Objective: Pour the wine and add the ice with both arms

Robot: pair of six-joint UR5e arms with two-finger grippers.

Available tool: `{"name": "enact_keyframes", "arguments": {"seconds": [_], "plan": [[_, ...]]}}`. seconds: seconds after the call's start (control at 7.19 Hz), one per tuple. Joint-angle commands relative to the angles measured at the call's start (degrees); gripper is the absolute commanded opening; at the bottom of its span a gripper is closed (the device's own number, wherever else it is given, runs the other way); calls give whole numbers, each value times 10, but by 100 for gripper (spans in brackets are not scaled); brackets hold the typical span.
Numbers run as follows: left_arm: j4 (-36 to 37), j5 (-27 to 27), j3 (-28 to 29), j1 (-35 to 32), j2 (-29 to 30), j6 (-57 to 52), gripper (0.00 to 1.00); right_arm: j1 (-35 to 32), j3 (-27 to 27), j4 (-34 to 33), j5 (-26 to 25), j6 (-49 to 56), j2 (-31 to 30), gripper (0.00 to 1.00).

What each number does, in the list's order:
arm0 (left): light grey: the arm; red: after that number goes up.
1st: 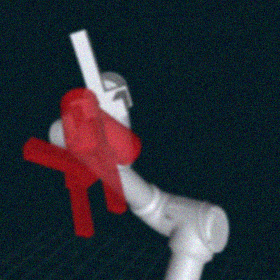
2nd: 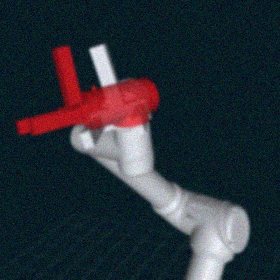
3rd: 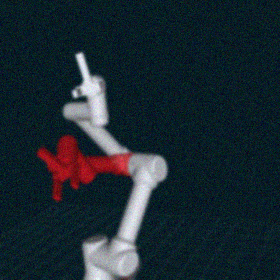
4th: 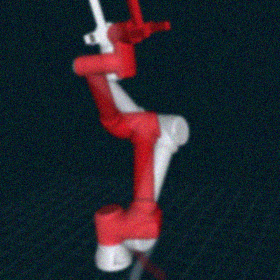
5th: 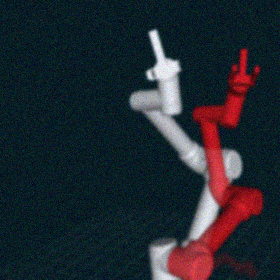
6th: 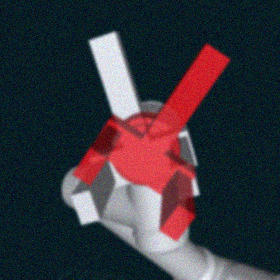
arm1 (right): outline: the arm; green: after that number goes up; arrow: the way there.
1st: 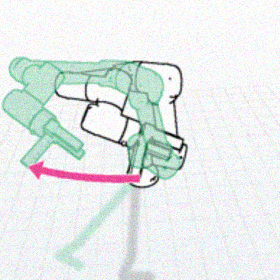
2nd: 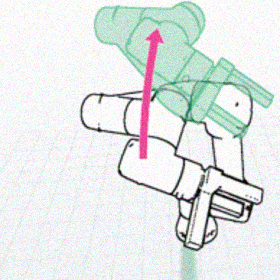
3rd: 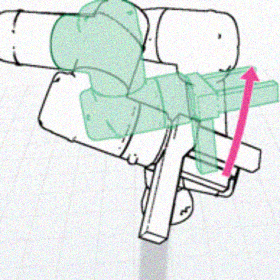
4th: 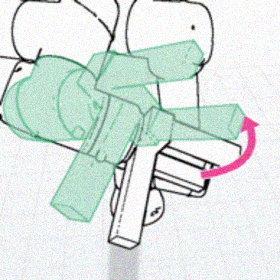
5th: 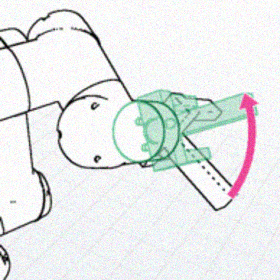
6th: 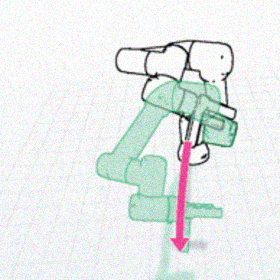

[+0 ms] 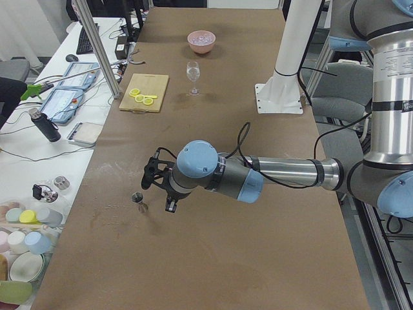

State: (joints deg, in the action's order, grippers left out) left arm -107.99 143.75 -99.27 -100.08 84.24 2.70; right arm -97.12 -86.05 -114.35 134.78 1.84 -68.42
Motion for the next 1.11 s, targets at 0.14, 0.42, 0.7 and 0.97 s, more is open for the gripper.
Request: {"name": "enact_keyframes", "arguments": {"seconds": [0.14, 0.42, 0.7, 0.97], "plan": [[94, 1, -39, -3, 40, 9, 0, 1, -3, 0, 6, 0, -4, 100], [130, -2, -44, -4, 67, 17, 30, 1, -38, -1, 9, -9, -19, 100], [106, -4, -52, -4, 49, 20, 49, 3, -47, -1, 29, -13, -31, 100], [40, -4, -43, -4, 19, 30, 39, 10, -61, 1, 30, -19, -51, 100]]}}
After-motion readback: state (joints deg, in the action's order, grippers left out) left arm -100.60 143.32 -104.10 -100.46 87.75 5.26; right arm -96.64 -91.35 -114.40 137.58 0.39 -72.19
